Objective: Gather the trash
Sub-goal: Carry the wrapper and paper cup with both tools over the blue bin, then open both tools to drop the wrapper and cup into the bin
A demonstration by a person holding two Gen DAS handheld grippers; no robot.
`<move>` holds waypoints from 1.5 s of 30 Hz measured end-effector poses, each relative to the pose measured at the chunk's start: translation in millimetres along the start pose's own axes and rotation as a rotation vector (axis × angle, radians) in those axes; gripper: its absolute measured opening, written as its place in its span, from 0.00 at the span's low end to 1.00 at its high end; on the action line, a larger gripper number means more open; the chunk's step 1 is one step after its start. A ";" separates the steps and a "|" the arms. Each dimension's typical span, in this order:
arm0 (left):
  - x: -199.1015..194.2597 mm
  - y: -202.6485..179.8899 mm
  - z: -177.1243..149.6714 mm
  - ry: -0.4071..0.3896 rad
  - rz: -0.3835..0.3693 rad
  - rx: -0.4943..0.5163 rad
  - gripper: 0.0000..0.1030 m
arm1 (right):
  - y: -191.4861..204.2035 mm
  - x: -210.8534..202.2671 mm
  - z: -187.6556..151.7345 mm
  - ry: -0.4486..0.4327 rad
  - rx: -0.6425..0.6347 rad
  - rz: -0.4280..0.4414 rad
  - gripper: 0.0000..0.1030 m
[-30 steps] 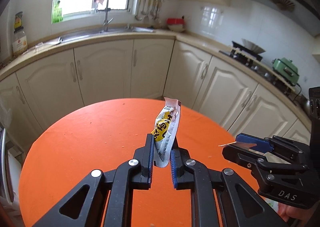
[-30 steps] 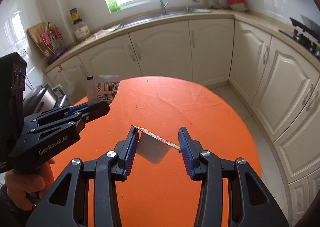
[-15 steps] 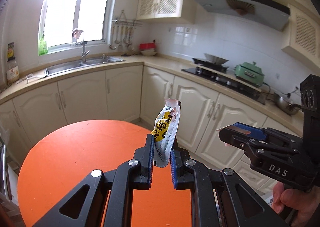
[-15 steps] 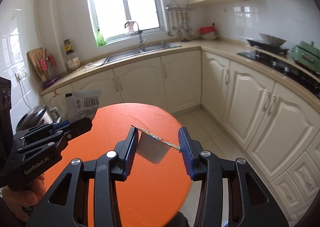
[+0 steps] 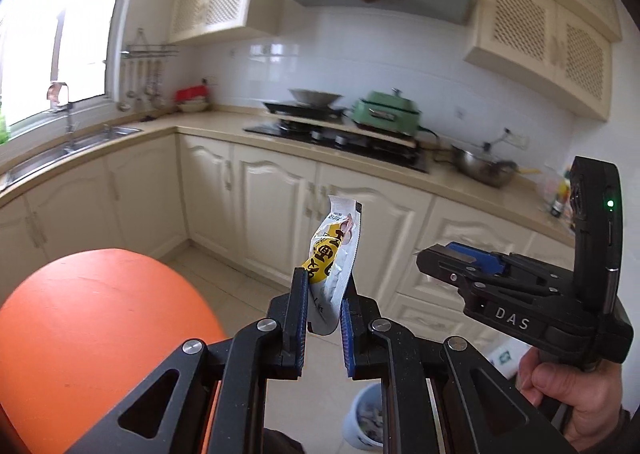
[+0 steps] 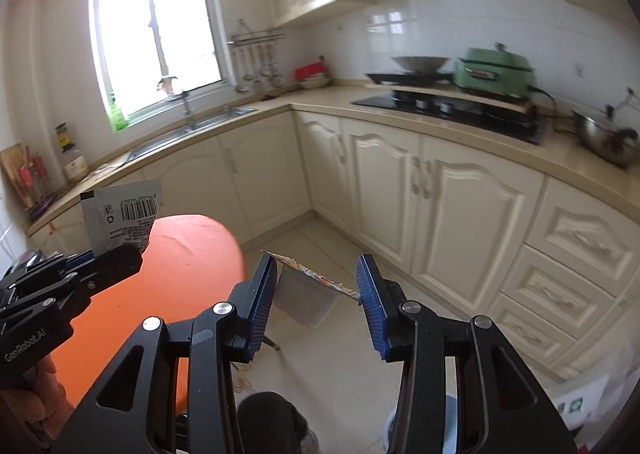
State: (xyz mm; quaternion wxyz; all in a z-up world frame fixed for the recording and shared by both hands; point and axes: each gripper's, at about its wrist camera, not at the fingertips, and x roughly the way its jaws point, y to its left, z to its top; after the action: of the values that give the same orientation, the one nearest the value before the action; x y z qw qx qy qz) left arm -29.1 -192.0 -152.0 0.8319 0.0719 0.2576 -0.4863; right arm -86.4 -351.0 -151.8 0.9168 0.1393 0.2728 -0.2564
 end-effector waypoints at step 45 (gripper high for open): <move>410.1 -133.7 -104.2 0.845 -0.275 0.112 0.69 | -284.1 135.6 -249.4 0.536 0.550 -0.291 0.88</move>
State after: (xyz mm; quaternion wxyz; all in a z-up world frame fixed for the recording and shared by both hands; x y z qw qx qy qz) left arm -17.8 -539.2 -428.2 0.5762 0.2741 0.5554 -0.5333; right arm -250.9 -541.5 -464.7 0.6959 0.4013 0.4400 -0.4014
